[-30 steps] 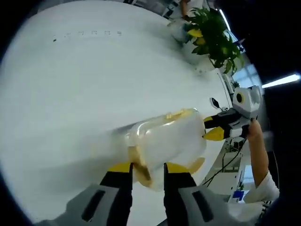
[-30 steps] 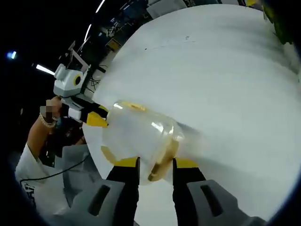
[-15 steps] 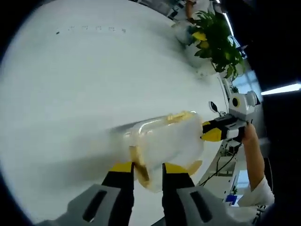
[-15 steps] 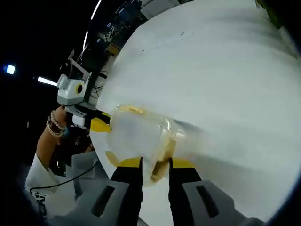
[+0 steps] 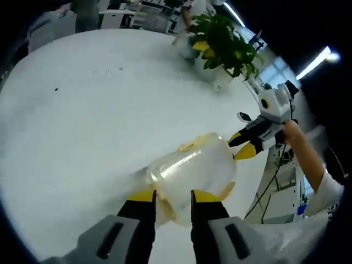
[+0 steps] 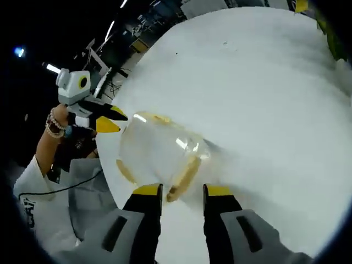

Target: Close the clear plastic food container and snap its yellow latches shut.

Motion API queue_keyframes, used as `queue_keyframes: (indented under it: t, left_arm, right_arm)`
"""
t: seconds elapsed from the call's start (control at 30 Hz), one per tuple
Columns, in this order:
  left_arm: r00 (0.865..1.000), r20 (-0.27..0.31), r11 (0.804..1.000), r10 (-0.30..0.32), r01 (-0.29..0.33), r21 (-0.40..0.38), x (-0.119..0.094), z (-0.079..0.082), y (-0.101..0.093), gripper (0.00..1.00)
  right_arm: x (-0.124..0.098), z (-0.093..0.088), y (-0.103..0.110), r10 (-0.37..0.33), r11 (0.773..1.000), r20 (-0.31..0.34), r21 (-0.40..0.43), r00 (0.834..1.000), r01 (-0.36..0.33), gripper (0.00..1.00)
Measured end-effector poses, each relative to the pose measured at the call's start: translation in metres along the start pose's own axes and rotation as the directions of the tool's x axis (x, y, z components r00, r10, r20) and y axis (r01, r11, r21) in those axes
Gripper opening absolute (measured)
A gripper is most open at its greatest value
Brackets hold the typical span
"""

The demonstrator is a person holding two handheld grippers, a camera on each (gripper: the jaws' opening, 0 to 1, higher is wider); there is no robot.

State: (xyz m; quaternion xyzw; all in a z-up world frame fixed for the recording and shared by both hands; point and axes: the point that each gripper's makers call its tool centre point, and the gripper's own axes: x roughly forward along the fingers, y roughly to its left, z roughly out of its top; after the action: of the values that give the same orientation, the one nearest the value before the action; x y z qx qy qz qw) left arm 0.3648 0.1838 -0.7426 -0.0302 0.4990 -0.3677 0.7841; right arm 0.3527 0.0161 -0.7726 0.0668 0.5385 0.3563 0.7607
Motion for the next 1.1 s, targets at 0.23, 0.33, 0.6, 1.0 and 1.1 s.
queue_keyframes:
  t: [0.23, 0.33, 0.6, 1.0, 1.1]
  left_arm:
    - [0.994, 0.112, 0.988, 0.007, -0.025, 0.153, 0.015, 0.002, -0.016, 0.0]
    - [0.989, 0.13, 0.996, -0.074, 0.068, 0.05, 0.032, -0.013, -0.034, 0.0]
    - [0.976, 0.162, 0.99, -0.142, 0.136, 0.046, 0.042, -0.02, -0.053, 0.0]
    - [0.966, 0.144, 0.976, -0.215, 0.215, 0.015, 0.035, -0.045, -0.063, 0.0]
    - [0.964, 0.154, 0.974, -0.219, 0.224, -0.016, 0.034, -0.045, -0.062, 0.0]
  right_arm:
    - [-0.004, 0.044, 0.029, 0.054, 0.996, 0.187, -0.082, 0.981, -0.039, 0.0]
    - [0.011, 0.046, 0.042, 0.09, 0.995, 0.17, -0.051, 0.981, -0.082, 0.0]
    - [0.046, 0.051, 0.061, 0.105, 0.992, 0.151, -0.081, 0.983, -0.094, 0.0]
    - [0.055, 0.086, 0.048, 0.041, 0.999, 0.24, 0.004, 0.97, -0.044, 0.0]
    - [0.059, 0.088, 0.044, 0.008, 1.0, 0.232, -0.013, 0.973, -0.006, 0.0]
